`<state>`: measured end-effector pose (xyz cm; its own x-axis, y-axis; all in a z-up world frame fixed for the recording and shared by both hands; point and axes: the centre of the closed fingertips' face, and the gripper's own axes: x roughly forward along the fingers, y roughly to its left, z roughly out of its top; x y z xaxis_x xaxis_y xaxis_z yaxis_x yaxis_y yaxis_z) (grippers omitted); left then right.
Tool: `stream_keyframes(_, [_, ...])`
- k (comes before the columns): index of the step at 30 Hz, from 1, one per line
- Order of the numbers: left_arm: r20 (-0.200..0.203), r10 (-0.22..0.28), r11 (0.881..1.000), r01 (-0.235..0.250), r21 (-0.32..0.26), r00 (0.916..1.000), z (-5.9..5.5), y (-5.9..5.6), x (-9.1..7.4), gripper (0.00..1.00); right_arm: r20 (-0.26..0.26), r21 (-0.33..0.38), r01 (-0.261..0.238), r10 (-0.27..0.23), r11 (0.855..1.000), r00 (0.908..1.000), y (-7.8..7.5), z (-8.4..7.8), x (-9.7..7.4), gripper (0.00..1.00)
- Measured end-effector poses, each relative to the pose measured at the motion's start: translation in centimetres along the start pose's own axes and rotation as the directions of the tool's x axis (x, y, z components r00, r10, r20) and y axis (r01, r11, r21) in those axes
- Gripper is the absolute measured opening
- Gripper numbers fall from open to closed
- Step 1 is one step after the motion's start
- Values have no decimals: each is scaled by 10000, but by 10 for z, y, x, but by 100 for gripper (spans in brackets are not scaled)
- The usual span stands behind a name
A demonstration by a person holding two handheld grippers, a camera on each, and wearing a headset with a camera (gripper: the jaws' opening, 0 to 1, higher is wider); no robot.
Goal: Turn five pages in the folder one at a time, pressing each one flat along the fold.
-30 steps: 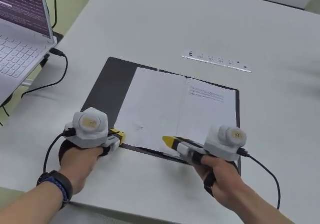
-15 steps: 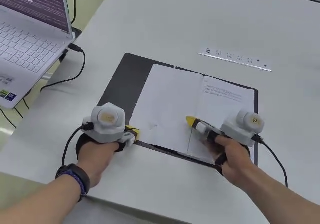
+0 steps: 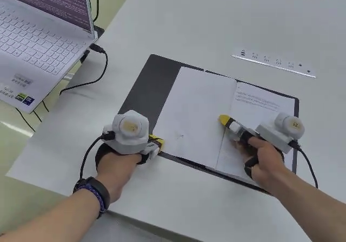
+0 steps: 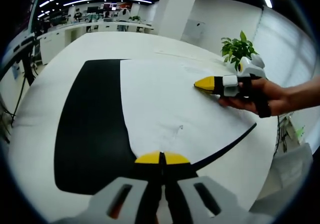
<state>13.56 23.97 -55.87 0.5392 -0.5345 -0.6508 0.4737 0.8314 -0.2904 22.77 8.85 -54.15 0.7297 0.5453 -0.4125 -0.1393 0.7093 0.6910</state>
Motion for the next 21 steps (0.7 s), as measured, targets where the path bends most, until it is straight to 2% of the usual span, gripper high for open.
stream_keyframes(3, [1, 26, 10000, -26, -13, 10000, -1, 0, 1, 0, 239, 99, -33, 30, 9999, 9997, 1, 9, 7, 0])
stream_keyframes(6, [-14, 20, 10000, -20, -24, 10000, -1, 1, 1, 0, 614, 442, 192, -219, 9988, 9979, -6, 19, 14, 0])
stream_keyframes(8, [-29, 24, 10000, -24, 4, 10000, -1, 0, 1, 0, 705, 641, 85, -130, 9979, 9974, -10, 21, 18, 0])
stream_keyframes(11, [-76, 26, 10000, -26, 10, 10000, -1, 1, 1, 0, 804, 653, 88, -140, 9978, 9967, -8, 24, 19, 0])
stream_keyframes(16, [-106, 20, 10000, -19, 77, 9999, -1, 0, 0, 0, 1168, 967, 31, -145, 9953, 9931, -14, 36, 26, 0])
stream_keyframes(21, [-168, 51, 9997, -47, 226, 9998, -1, -1, 0, 0, 1484, 1344, 175, -376, 9908, 9882, -23, 49, 35, 0])
